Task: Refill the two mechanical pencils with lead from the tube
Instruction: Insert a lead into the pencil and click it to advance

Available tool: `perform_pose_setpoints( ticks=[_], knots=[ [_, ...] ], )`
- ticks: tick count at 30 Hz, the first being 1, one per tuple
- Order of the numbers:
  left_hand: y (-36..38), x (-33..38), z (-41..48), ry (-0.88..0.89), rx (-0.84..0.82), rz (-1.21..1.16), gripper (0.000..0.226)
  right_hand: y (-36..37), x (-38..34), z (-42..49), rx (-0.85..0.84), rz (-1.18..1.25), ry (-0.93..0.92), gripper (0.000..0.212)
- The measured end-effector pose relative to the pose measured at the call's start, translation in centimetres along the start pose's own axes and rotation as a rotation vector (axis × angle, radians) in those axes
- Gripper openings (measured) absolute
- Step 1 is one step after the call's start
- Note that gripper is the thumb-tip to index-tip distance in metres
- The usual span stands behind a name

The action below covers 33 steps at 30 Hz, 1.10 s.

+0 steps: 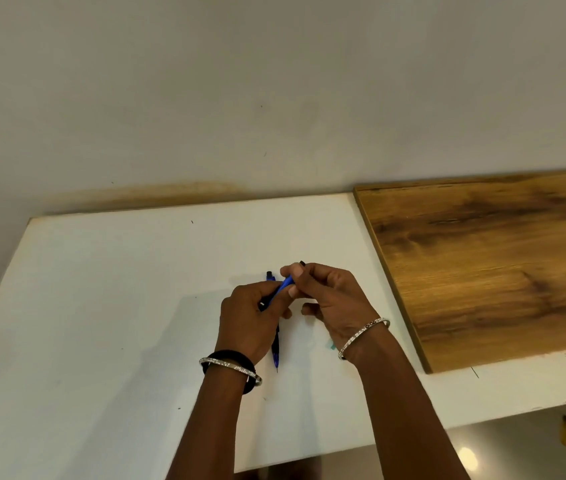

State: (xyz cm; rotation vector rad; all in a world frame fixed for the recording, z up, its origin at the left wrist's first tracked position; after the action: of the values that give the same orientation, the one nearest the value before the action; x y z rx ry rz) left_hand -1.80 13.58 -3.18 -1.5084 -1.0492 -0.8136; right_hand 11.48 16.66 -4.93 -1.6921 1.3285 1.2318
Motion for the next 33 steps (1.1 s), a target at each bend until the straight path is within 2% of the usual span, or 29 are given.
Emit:
perform_pose_setpoints(
  ticks=[3,6,9,11,15,19,25,33],
  knots=[
    [0.3,-0.2,-0.2,-0.052,-0.029,-0.128,0.019,-0.6,-0.8,0.1,0.083,0.087,-0.08,0.029],
    [0.6,-1.0,-0.4,-0.174,-0.074,-0.307,0.034,-2.2,-1.0,-0.1,0.174,0.548,-0.13,0.027],
    [1.4,-1.3,-0.8,-0.232,-0.174,-0.465,0.028,-3.0,-0.5,-0.3,0.181,1.072,-0.148,0.035],
    [2.1,-1.4,-1.3,-0.269,-0.266,-0.514,0.023,-3.4,-0.2,-0.2,0.177,1.211,-0.149,0.041],
    [3.2,-1.3,-2.0,-0.306,-0.422,-0.523,0.02,-4.1,-0.4,-0.6,0.1,1.269,-0.238,0.055],
    [3.9,-1.0,-2.5,-0.315,-0.52,-0.538,0.022,-4.3,-1.2,-1.1,0.035,1.246,-0.32,0.056],
    [3.8,-1.1,-2.3,-0.301,-0.52,-0.535,0.022,-4.3,-1.7,-1.1,0.031,1.254,-0.326,0.051],
    [3.9,-0.6,-2.3,-0.27,-0.531,-0.56,0.033,-3.7,-2.9,-1.1,-0.053,1.26,-0.379,0.053]
  ],
)
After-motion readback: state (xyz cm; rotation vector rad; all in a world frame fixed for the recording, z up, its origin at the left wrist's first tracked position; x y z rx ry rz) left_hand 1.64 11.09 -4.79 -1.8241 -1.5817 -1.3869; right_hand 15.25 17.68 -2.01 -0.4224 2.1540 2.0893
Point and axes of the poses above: each hand's wrist, its own z-axis towards the middle knuckle, its own y-axis out of the palm, x = y × z, the point moved 9 cm from there along z, towards the middle knuckle, and after that the axes turned 6 degrees about -x, right-handed, at the moved point
